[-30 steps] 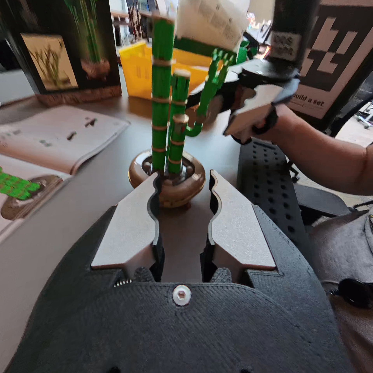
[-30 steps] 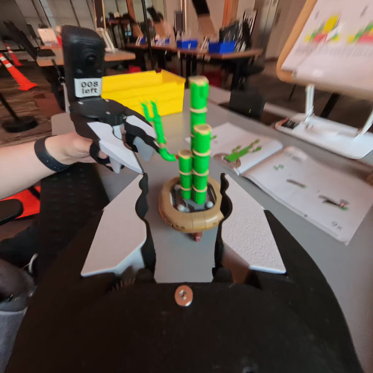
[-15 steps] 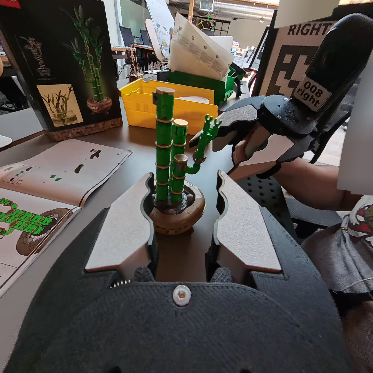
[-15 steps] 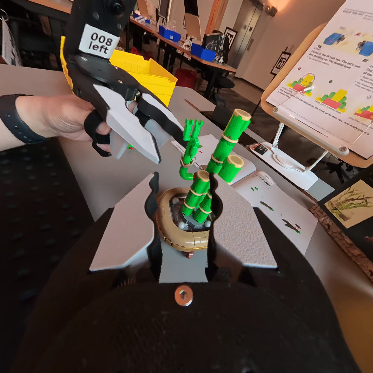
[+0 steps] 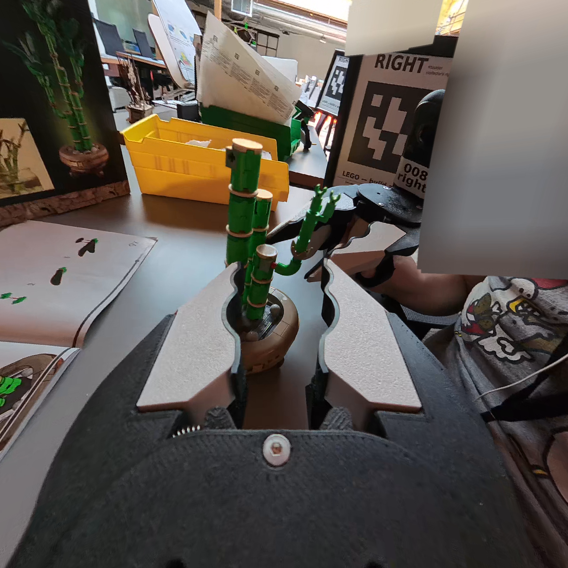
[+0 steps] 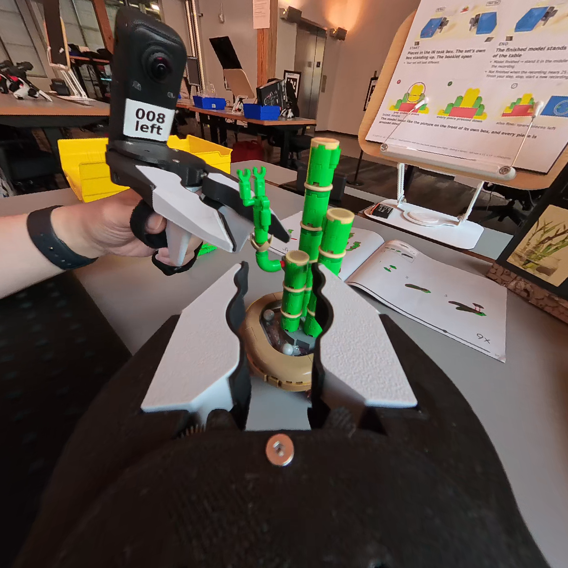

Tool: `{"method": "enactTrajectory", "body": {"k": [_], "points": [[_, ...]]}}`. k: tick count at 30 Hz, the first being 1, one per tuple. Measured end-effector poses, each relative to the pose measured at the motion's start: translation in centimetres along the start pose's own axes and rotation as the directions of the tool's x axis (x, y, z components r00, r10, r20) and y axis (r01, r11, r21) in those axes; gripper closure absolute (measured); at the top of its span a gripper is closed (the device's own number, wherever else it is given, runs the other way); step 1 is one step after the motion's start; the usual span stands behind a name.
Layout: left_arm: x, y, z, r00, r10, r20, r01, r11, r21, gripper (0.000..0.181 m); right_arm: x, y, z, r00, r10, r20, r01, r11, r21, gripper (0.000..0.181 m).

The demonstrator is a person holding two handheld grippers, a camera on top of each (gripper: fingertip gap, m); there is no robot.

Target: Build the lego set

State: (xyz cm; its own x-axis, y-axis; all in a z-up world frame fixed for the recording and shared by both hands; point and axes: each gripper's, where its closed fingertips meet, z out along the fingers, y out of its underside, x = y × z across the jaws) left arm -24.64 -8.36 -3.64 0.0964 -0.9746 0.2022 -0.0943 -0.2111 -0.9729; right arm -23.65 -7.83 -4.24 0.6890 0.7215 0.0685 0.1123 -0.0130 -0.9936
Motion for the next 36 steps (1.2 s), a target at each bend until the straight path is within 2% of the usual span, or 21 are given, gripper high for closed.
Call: {"method": "enactTrajectory", "body": {"k": [7, 14, 20, 36], "points": [[-0.1, 0.4, 0.8, 0.999, -0.005, -0.052, 0.004, 1.0, -0.014, 0.132, -0.1, 0.1, 0.4, 1.0, 0.006, 0.022, -0.007, 1.0, 0.013, 0.143], [-0.1, 0.6, 0.9, 0.993, -0.07, -0.1, 0.073, 0.997, 0.019, 0.137, -0.1, 0.1, 0.5, 0.998, -0.037, 0.054, 0.036, 0.999, 0.018, 0.146], [0.2, 0.5, 1.2, 0.987, -0.08, -0.138, 0.085, 0.996, 0.026, 0.144, 0.1, 0.1, 0.5, 0.997, 0.005, 0.079, -0.007, 1.0, 0.029, 0.149], [0.0, 0.7, 1.0, 0.985, -0.072, -0.154, 0.079, 0.996, 0.036, 0.149, 0.1, 0.1, 0.5, 0.996, 0.017, 0.092, -0.022, 0.998, 0.052, 0.15]]}}
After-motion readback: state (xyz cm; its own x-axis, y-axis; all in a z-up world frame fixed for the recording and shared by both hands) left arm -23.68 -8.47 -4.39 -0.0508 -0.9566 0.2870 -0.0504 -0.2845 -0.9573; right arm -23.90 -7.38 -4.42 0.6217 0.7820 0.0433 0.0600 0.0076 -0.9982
